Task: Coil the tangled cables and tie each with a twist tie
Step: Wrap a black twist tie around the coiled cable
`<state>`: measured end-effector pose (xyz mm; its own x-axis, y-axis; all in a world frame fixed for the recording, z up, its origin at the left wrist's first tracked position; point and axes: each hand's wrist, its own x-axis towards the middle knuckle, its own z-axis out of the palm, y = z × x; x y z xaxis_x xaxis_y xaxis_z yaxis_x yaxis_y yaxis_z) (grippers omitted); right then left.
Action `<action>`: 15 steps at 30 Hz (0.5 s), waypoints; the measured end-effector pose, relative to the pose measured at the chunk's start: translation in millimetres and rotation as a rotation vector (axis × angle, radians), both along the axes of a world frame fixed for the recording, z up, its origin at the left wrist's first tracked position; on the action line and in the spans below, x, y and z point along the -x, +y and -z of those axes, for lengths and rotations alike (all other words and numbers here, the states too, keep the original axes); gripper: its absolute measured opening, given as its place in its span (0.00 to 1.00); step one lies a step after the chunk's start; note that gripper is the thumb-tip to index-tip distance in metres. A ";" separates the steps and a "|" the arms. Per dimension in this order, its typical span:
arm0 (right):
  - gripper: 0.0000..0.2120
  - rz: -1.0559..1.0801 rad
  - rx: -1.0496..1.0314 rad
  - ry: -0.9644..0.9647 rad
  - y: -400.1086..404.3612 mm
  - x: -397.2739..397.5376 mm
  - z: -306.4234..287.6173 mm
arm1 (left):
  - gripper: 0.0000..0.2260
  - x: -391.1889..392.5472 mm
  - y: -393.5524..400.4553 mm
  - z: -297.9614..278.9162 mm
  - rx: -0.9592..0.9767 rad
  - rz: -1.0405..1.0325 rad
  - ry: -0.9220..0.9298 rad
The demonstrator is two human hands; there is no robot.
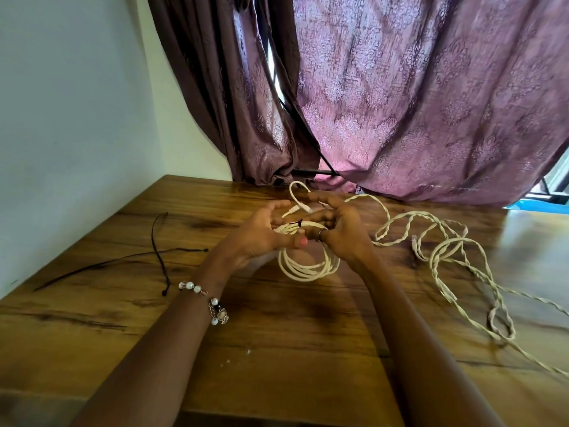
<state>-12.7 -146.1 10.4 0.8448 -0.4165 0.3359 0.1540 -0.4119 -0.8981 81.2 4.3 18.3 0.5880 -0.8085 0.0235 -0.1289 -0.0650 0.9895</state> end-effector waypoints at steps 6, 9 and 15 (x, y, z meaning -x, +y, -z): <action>0.32 0.001 -0.061 -0.006 0.4 10.9 -9.0 | 0.30 5.0 2.3 1.3 0.009 -0.038 -0.002; 0.35 -0.026 -0.121 0.016 2.8 22.9 -12.1 | 0.25 7.0 -0.3 4.7 0.083 -0.097 -0.010; 0.27 -0.093 -0.198 0.153 7.2 67.4 -18.5 | 0.15 28.4 -0.3 -2.3 0.259 -0.130 0.094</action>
<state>-80.0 -138.9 28.9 0.9173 -0.3796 0.1205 0.0388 -0.2159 -0.9756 52.7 4.0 20.6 0.6955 -0.7005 0.1601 -0.0435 0.1813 0.9825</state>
